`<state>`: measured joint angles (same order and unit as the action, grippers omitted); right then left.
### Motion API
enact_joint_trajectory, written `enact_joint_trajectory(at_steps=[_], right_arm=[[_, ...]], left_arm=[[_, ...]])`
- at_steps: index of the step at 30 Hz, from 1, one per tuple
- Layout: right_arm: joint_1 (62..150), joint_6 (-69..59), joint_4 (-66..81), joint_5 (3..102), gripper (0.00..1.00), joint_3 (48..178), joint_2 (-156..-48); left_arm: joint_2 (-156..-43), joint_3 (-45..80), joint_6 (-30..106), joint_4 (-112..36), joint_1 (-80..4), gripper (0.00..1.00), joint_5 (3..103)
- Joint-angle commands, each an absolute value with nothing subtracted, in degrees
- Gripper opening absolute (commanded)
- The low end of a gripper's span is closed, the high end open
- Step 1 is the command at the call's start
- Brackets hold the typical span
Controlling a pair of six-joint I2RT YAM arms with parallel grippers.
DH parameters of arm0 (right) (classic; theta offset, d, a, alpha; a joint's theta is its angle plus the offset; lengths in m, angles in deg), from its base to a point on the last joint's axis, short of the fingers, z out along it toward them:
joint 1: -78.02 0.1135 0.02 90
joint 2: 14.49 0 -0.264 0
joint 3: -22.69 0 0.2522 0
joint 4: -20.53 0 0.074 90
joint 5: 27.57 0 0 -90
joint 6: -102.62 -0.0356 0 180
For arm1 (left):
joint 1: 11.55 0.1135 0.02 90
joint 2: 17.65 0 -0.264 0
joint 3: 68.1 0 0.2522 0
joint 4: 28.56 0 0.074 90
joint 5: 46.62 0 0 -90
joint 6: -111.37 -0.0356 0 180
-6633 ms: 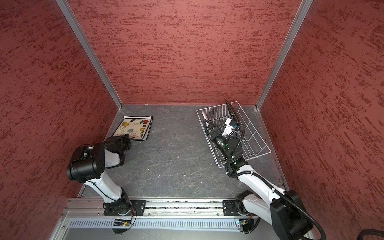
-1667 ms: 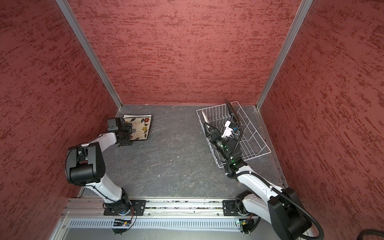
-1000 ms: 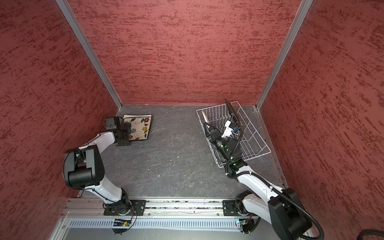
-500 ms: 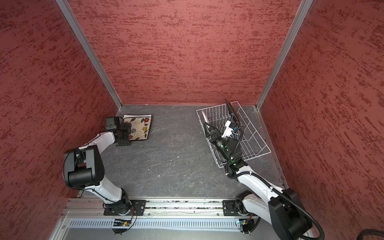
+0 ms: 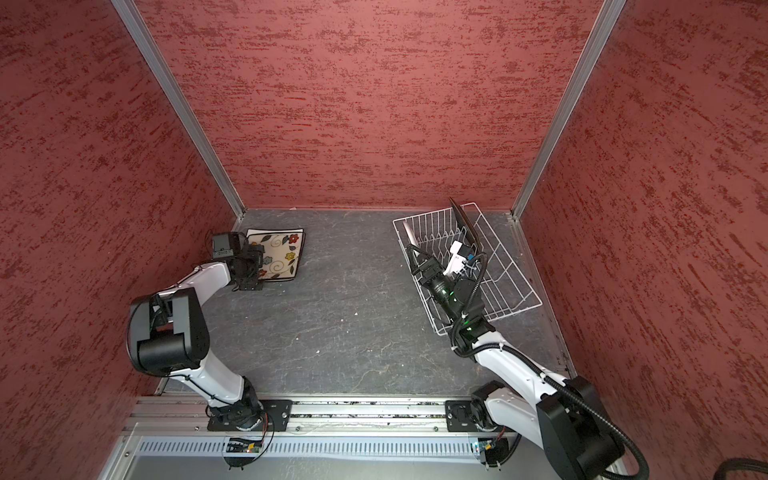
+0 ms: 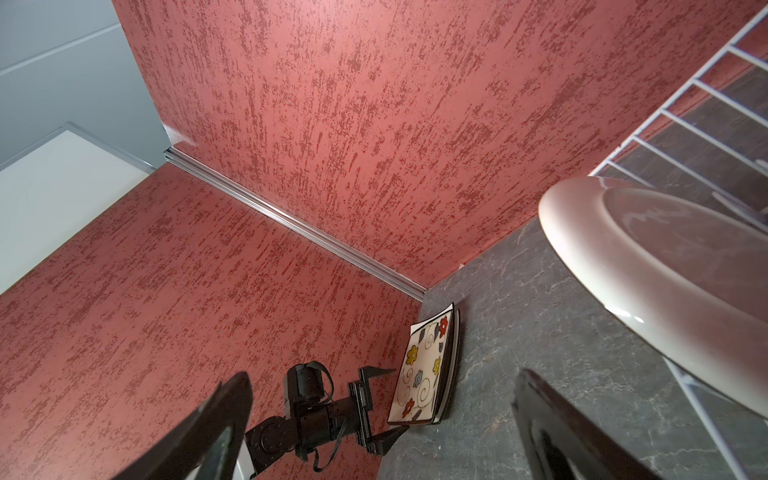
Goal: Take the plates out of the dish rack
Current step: 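Tilt the floral plate flat onto the white plate with the left gripper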
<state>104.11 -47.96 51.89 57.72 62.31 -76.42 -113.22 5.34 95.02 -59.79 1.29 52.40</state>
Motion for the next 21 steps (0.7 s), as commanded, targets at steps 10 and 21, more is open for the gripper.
enact_joint_trajectory(at_steps=[10,21], right_arm=[[103.86,-47.76,52.73,58.32,0.99,64.03,-76.45],[103.86,-47.78,52.53,58.25,0.99,63.78,-75.77]], left_arm=[[-111.16,4.18,93.27,-55.23,2.57,1.00,53.87],[-107.87,1.02,93.63,-57.96,2.78,0.99,52.30]])
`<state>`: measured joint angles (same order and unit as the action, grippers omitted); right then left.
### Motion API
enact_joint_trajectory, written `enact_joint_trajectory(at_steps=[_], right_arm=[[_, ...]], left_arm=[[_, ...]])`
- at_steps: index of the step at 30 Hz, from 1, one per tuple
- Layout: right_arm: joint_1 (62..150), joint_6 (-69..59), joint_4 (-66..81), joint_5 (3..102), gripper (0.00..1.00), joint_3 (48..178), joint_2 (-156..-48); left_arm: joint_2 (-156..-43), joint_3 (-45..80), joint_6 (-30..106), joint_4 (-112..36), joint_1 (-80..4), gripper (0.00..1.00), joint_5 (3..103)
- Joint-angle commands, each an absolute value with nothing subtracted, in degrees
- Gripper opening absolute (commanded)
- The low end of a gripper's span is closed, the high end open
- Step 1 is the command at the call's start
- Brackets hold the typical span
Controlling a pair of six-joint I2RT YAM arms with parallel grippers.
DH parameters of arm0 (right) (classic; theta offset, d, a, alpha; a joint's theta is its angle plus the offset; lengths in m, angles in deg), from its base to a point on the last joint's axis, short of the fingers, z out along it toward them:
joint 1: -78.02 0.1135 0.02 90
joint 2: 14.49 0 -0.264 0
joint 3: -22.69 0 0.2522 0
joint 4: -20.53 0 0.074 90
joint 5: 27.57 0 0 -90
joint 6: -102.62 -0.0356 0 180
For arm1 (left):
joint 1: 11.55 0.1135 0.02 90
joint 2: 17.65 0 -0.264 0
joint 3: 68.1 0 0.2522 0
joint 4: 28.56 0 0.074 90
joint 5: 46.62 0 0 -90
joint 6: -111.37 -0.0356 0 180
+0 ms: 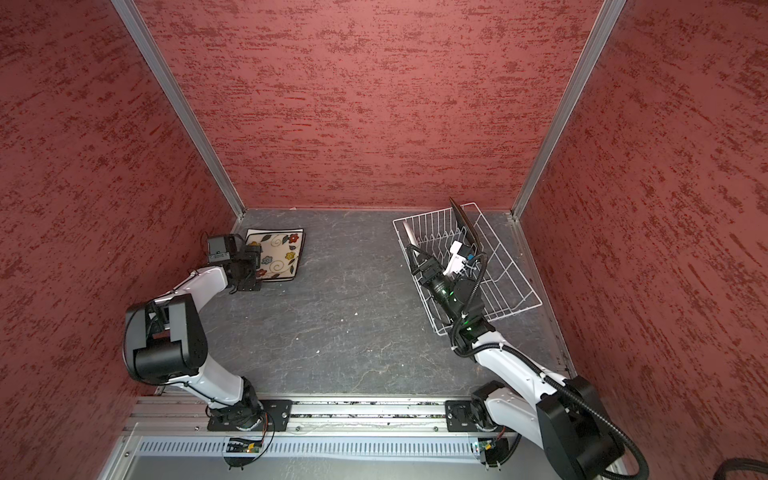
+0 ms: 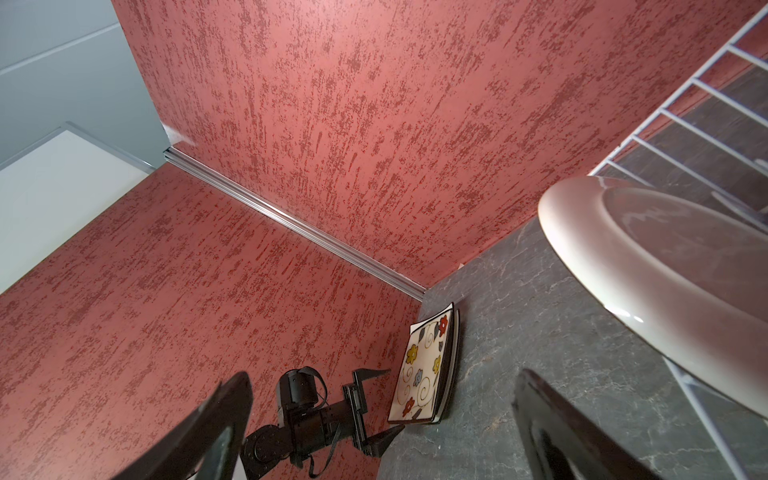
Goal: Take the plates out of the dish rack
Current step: 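Tilt the floral plate flat onto the white plate with the left gripper, then open the left gripper off the plate while the right gripper reaches into the rack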
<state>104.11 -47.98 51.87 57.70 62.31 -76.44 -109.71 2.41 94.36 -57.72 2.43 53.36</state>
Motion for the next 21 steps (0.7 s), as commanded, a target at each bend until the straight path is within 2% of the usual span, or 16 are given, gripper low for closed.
enact_joint_trajectory(at_steps=[1,13,21], right_arm=[[103.85,-47.72,52.29,58.31,0.99,63.78,-75.59],[103.77,-46.35,50.13,58.65,0.99,64.98,-74.95],[103.68,-36.97,34.47,57.73,0.99,75.97,-76.72]], left_arm=[[-107.44,0.63,93.62,-58.12,2.83,0.99,52.12],[-97.29,-3.61,86.97,-63.52,2.43,0.99,47.22],[-94.74,-2.57,80.23,-66.76,-0.18,0.99,44.73]])
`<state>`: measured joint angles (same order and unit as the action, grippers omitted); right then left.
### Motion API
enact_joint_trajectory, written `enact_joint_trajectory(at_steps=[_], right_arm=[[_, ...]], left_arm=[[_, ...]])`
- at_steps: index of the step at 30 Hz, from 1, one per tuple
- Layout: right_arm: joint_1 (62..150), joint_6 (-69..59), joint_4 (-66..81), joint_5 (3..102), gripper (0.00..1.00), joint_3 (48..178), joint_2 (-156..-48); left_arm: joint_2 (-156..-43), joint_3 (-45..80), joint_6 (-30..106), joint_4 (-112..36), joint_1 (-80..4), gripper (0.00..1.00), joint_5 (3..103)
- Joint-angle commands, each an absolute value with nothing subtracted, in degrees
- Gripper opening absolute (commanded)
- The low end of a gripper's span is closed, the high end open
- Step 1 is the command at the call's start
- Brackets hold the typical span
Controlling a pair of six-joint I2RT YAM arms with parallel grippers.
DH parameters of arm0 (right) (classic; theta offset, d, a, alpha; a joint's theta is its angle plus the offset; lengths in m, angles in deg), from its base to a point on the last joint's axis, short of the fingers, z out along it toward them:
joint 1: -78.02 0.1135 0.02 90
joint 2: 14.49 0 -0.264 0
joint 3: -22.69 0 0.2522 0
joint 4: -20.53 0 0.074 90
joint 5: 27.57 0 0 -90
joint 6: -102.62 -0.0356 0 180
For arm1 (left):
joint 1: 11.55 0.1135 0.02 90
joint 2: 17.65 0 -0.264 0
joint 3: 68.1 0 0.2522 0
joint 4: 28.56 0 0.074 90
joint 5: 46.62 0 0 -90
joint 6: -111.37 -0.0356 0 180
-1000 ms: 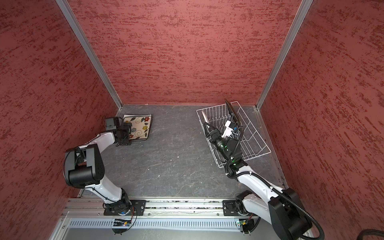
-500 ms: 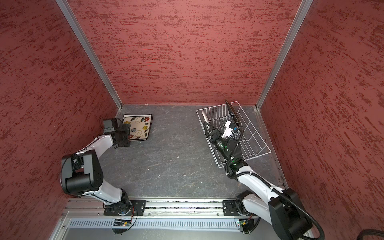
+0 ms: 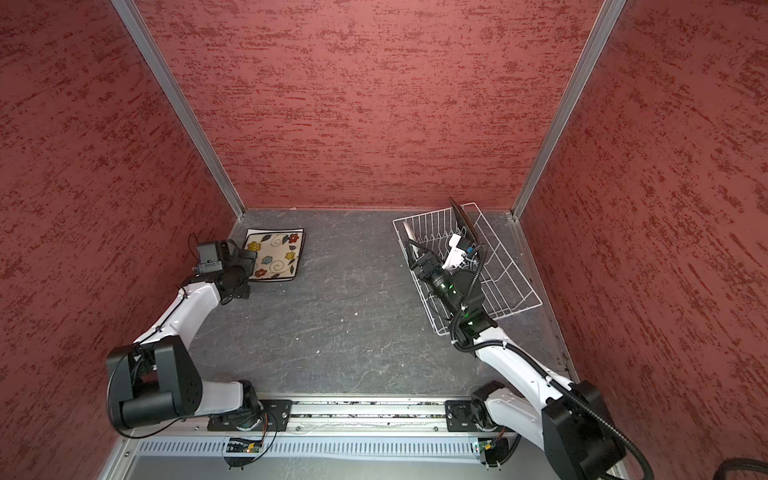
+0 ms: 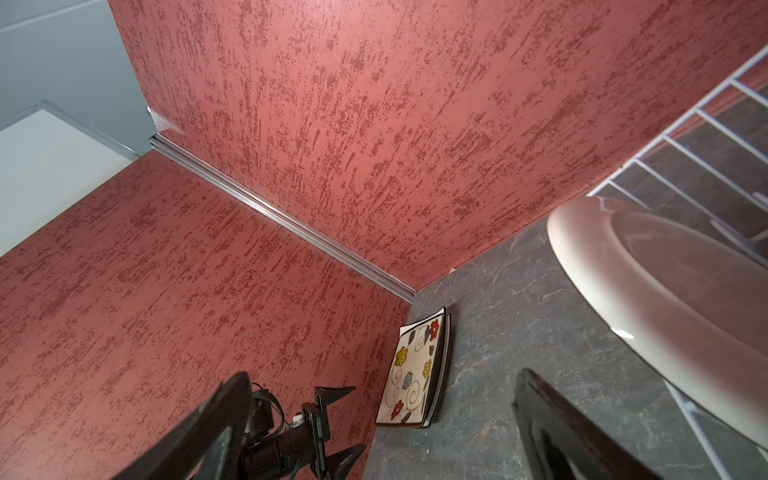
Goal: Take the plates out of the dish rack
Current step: 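Open the left gripper off the plate while the right gripper reaches into the rack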
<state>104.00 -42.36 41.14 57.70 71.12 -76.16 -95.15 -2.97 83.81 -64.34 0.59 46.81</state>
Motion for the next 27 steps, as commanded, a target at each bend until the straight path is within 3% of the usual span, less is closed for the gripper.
enact_joint_trajectory(at_steps=[1,10,27], right_arm=[[103.68,-35.21,32.17,57.08,0.99,77.99,-77.24],[103.59,-19.20,12.42,52.26,0.99,96.12,-86.06],[103.33,-18.22,14.49,43.72,0.99,106.96,-102.47]], left_arm=[[-95.42,-2.02,79.49,-67.19,-0.19,1.00,45.18],[-102.89,5.34,69.34,-73.50,0.36,0.99,46.54],[-109.68,11.69,50.80,-74.03,1.08,0.99,50.06]])
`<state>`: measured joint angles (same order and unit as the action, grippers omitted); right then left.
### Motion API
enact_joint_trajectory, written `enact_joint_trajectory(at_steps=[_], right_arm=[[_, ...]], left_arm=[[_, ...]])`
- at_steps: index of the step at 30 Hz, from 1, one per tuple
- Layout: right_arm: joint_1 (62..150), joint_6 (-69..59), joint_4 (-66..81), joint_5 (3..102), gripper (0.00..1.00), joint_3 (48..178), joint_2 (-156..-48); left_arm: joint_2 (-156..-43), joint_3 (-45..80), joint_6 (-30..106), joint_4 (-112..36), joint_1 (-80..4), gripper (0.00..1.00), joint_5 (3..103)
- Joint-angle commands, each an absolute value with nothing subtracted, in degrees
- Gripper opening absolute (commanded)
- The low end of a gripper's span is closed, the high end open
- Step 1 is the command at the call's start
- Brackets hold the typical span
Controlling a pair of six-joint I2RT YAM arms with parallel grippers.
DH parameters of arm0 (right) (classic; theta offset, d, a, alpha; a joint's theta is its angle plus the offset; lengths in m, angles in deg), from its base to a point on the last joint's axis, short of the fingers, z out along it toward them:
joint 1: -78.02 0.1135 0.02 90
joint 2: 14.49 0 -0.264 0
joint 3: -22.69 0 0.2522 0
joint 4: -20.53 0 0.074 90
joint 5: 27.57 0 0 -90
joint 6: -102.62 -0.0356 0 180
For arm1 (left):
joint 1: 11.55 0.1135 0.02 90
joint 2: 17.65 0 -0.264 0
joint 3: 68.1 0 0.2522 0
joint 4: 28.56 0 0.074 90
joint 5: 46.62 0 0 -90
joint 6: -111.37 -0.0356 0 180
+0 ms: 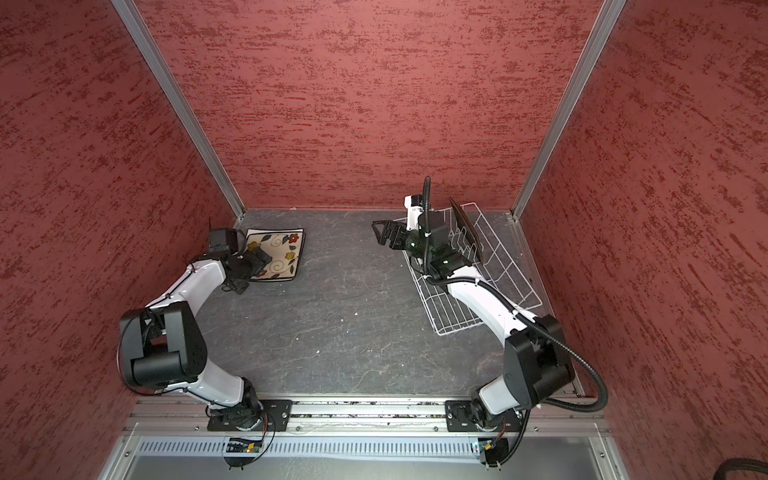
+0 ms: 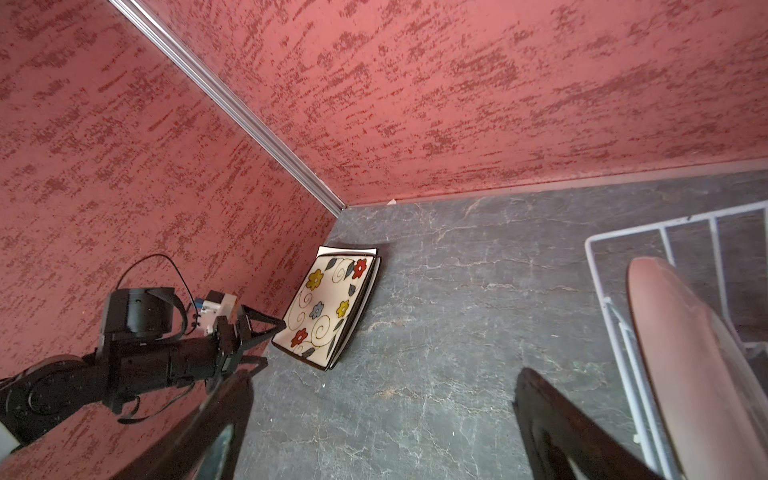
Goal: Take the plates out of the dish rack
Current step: 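Open the left gripper off the plate while the right gripper reaches into the rack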
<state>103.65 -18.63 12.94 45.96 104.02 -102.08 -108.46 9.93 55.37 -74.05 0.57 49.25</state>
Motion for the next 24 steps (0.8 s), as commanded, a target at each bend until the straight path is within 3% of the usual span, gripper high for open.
enact_joint_trajectory(at_steps=[1,9,24], right_arm=[[103.33,-18.32,14.61,43.58,0.99,107.31,-102.92],[103.14,-20.02,17.25,45.37,0.99,107.11,-103.93],[103.08,-21.22,18.10,43.67,0.99,107.99,-105.63]], left_arm=[[-110.13,11.84,50.89,-74.52,1.32,0.99,50.47],[-112.40,11.28,47.58,-72.78,1.83,0.99,58.71],[-113.48,8.55,47.93,-69.94,3.05,0.99,63.02]])
